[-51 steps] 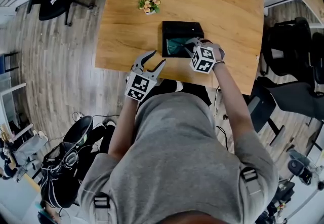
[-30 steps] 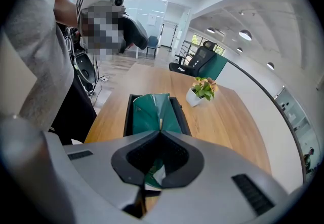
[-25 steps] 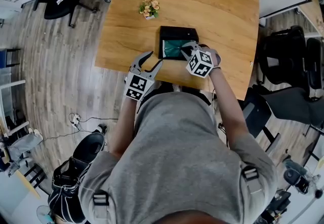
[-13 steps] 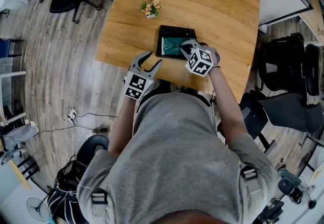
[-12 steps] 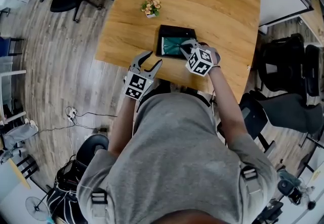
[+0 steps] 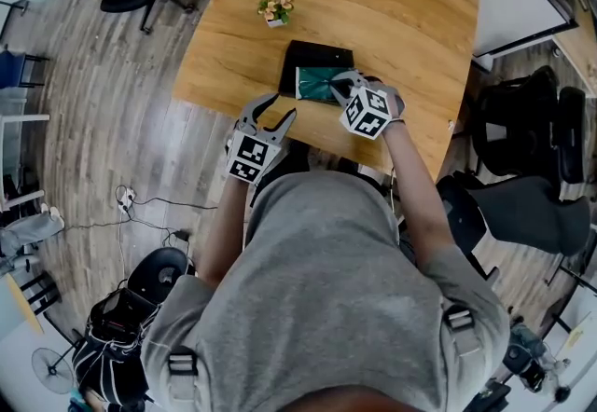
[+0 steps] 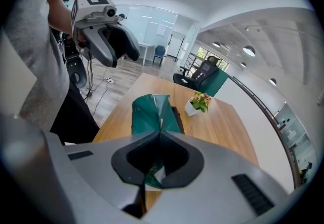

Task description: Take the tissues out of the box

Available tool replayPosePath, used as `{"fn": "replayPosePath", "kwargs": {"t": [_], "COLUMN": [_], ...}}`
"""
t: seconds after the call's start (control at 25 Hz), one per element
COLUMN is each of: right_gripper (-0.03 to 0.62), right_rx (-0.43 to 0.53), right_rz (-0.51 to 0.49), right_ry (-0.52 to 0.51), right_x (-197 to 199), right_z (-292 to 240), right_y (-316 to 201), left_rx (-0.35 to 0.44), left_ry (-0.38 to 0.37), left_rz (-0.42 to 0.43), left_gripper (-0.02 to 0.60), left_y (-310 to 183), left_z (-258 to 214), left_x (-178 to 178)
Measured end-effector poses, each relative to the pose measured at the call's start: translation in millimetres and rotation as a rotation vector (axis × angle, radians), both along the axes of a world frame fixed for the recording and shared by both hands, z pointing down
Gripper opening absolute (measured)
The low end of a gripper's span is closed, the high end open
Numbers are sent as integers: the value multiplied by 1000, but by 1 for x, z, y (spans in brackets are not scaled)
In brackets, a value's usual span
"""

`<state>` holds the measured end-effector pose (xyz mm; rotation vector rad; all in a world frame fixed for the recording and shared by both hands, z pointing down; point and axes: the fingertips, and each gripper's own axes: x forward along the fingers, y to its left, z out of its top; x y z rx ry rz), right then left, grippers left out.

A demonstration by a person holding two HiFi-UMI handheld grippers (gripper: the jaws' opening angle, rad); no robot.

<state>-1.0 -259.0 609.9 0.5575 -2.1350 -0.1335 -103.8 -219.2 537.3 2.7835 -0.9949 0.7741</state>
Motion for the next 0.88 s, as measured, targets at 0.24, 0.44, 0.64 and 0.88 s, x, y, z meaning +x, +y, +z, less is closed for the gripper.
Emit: {"fn": "replayPosePath", "kwargs": {"t": [0.24,0.44,0.64,0.88], "right_gripper": [9,9,9,9], "right_rx": [22,34,55,83], "right_rz": [-29,-50,-83,-126], "right_ry": [-13,-33,-41,-46], "right_x": [11,17,20,24], "right_z": [-8,-17,-30,-40], "right_y": [10,14,18,21], "left_rx": [16,31,28,40], "left_ry": [-2,-1,9,22], "left_rz": [-39,-78,-122,-165], "left_gripper": [207,207,207,206], "left_y": [17,30,42,55], "left_z": [-7,-12,-15,-14], "left_x": [10,17,23,33]}}
